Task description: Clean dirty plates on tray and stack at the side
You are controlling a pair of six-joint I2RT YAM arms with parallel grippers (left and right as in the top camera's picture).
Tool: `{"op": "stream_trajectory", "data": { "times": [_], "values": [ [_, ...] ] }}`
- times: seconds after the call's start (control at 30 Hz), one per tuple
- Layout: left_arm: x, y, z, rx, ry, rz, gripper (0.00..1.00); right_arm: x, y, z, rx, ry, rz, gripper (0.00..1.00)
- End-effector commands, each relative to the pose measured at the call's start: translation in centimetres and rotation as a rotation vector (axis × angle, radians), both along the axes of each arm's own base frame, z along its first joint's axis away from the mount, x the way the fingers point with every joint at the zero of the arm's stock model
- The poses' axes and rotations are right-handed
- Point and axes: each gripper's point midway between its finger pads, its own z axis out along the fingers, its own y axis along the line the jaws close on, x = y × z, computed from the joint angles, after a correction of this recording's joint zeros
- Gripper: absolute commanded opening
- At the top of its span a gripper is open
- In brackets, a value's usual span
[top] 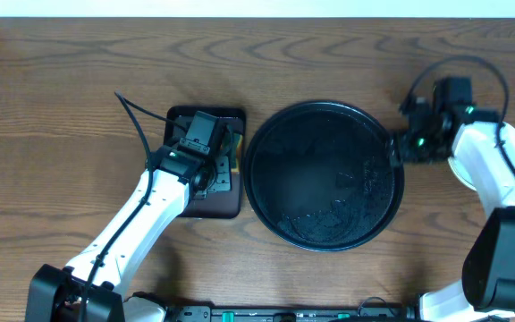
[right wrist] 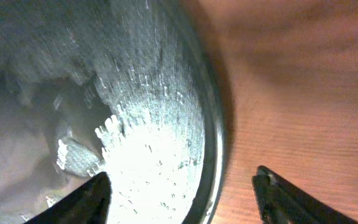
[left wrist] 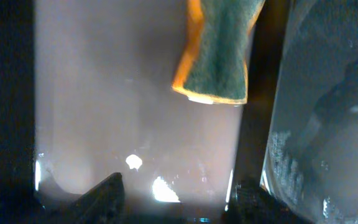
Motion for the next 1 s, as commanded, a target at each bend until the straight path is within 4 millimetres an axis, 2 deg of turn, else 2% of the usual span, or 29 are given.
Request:
{"op": "stream_trajectory", "data": {
  "times": [0.0, 0.1, 0.13, 0.97],
  "values": [
    [1.0, 1.1, 0.8, 0.062, -0.055, 0.016, 0.68, 2.1, 0.1, 4.0, 0.002, -0.074, -0.008, 0.99],
    [1.1, 1.2, 0.8, 0.066, -0.056, 0.018, 0.81, 2.4, 0.1, 5.0, 0.001, -0.086, -0.008, 0.99],
    [1.1, 1.2, 0.8, 0.066, -0.056, 0.018, 0.81, 2.5, 0.1, 5.1, 0.001, -0.087, -0.008, 0.99],
    [1.1, 1.2, 0.8, 0.066, -0.056, 0.018, 0.83, 2.4, 0.0, 4.9, -0.002, -0.082, -0.008, 0.99]
  ]
}}
